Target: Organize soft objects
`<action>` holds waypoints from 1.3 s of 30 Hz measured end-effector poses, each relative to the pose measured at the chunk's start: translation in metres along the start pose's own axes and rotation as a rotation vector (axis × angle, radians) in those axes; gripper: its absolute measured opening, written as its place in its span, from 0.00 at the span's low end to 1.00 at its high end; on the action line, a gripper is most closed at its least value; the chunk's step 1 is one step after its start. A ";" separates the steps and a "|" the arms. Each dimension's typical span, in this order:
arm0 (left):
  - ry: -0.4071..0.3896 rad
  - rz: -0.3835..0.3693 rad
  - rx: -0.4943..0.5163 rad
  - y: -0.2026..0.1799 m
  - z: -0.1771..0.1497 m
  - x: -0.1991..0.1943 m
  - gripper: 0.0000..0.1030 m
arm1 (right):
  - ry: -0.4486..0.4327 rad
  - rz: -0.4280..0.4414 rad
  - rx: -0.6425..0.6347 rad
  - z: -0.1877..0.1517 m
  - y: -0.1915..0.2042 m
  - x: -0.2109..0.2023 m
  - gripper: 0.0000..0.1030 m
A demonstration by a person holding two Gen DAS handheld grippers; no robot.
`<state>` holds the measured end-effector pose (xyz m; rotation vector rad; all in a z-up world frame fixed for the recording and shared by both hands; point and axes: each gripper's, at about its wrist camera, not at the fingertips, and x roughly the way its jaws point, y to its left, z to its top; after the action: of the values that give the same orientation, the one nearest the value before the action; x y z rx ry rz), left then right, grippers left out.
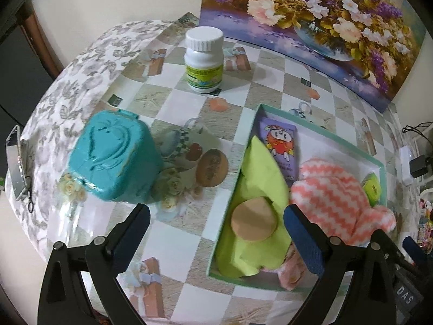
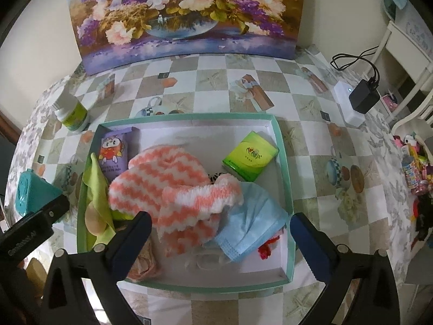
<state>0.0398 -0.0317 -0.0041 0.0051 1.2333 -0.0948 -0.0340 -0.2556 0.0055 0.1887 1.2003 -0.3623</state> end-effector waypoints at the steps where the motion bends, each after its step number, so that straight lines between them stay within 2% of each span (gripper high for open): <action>1: -0.007 0.012 0.005 0.002 -0.002 -0.002 0.96 | 0.001 -0.002 -0.002 -0.001 0.001 0.000 1.00; 10: -0.033 0.079 0.029 0.015 -0.019 -0.017 0.96 | 0.000 -0.019 -0.053 -0.017 0.016 -0.005 1.00; 15: -0.044 0.150 0.043 0.025 -0.032 -0.021 0.96 | 0.006 -0.016 -0.074 -0.033 0.024 -0.008 1.00; 27: -0.013 0.178 0.067 0.037 -0.067 -0.023 0.96 | 0.004 -0.039 -0.119 -0.073 0.033 -0.015 1.00; 39: -0.021 0.161 0.055 0.046 -0.078 -0.035 0.96 | -0.031 -0.049 -0.137 -0.092 0.038 -0.027 1.00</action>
<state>-0.0415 0.0209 0.0004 0.1508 1.2046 0.0109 -0.1090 -0.1852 -0.0038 0.0351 1.1964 -0.3230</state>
